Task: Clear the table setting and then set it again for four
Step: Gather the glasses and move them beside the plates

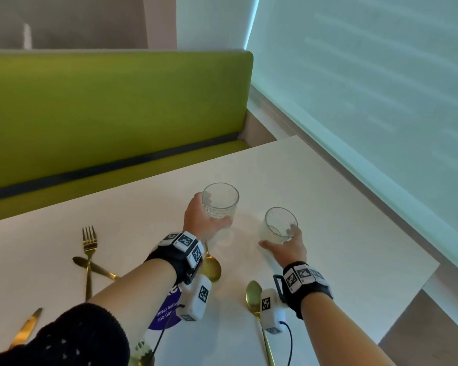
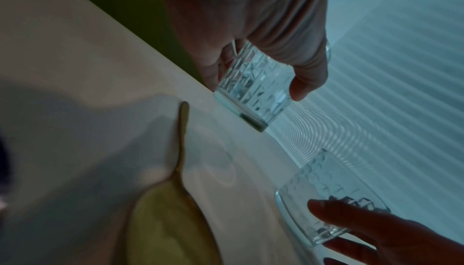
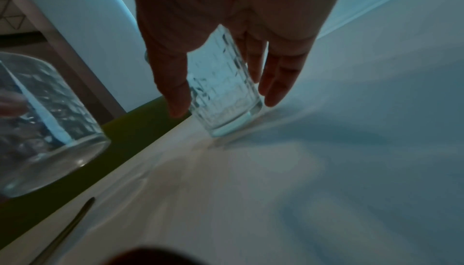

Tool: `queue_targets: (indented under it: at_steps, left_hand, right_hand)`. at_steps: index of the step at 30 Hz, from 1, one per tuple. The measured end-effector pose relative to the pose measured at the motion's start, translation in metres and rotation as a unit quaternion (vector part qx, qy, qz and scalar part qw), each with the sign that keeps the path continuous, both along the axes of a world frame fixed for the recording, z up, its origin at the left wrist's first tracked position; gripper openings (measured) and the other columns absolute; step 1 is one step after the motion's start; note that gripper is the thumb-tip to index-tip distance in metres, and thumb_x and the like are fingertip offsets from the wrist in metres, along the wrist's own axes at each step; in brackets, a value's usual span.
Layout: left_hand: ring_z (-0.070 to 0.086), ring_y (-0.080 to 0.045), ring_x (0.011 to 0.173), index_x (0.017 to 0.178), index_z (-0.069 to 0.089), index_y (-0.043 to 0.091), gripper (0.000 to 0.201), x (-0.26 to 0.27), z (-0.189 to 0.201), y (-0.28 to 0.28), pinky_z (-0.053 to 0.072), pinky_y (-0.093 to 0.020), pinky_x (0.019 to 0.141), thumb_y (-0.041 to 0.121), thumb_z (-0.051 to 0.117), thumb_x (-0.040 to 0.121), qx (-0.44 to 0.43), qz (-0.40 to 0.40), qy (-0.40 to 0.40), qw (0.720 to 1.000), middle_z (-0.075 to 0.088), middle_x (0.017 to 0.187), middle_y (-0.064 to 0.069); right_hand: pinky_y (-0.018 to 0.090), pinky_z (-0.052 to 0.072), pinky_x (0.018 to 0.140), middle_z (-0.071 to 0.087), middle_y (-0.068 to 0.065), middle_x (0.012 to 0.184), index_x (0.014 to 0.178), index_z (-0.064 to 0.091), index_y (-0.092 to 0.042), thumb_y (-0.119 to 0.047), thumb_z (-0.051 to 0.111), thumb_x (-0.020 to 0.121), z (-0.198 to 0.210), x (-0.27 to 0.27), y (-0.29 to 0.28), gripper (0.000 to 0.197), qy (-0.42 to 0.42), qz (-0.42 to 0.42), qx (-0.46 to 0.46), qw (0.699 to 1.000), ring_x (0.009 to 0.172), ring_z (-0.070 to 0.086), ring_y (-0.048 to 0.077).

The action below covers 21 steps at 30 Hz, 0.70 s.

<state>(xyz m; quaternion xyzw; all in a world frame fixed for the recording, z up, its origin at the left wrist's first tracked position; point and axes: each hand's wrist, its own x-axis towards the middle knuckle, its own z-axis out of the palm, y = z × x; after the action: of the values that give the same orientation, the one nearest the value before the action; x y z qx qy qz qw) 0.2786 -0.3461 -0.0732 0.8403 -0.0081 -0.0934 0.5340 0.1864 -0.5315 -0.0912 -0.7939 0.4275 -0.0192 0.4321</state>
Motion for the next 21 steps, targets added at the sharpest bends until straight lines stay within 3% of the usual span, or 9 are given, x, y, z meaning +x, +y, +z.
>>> queue_targets:
  at_steps: [5, 10, 14, 21]
  left_hand:
    - [0.051, -0.021, 0.115, 0.126, 0.046, 0.013, 0.074, -0.003, 0.002, 0.027, 0.038, -0.023, 0.087, 0.026, 0.083, 0.063, -0.001, 0.021, 0.005, 1.000, 0.054, 0.123, -0.003]
    - [0.053, -0.021, 0.112, 0.124, 0.046, 0.015, 0.084, -0.013, 0.010, 0.047, 0.042, -0.026, 0.089, 0.041, 0.079, 0.051, -0.016, 0.018, 0.017, 1.000, 0.055, 0.121, -0.002]
    - [0.053, -0.022, 0.113, 0.126, 0.046, 0.014, 0.077, -0.027, 0.017, 0.065, 0.043, -0.027, 0.090, 0.030, 0.085, 0.062, -0.022, 0.017, 0.010, 1.000, 0.055, 0.124, -0.004]
    - [0.053, -0.018, 0.112, 0.127, 0.044, 0.015, 0.077, -0.080, 0.037, 0.117, 0.044, -0.024, 0.085, 0.031, 0.084, 0.063, -0.037, -0.005, -0.014, 0.999, 0.054, 0.126, -0.003]
  right_hand:
    - [0.034, 0.040, 0.103, 0.055, 0.009, 0.131, 0.141, 0.032, -0.018, -0.026, 0.087, 0.061, -0.005, 0.010, 0.004, 0.097, -0.039, -0.042, -0.005, 0.998, 0.123, 0.050, 0.028]
    - [0.034, 0.043, 0.099, 0.060, 0.009, 0.124, 0.130, 0.045, -0.018, -0.024, 0.085, 0.063, -0.005, 0.006, 0.004, 0.078, -0.035, -0.048, -0.035, 0.998, 0.116, 0.055, 0.028]
    - [0.035, 0.044, 0.100, 0.058, 0.014, 0.125, 0.126, 0.049, -0.019, -0.026, 0.085, 0.062, 0.006, -0.011, 0.009, 0.074, -0.041, -0.067, -0.054, 0.995, 0.117, 0.054, 0.031]
    - [0.034, 0.042, 0.101, 0.058, 0.012, 0.124, 0.125, 0.049, -0.019, -0.027, 0.085, 0.063, 0.054, -0.052, 0.053, 0.072, -0.092, -0.052, -0.078, 0.991, 0.117, 0.053, 0.029]
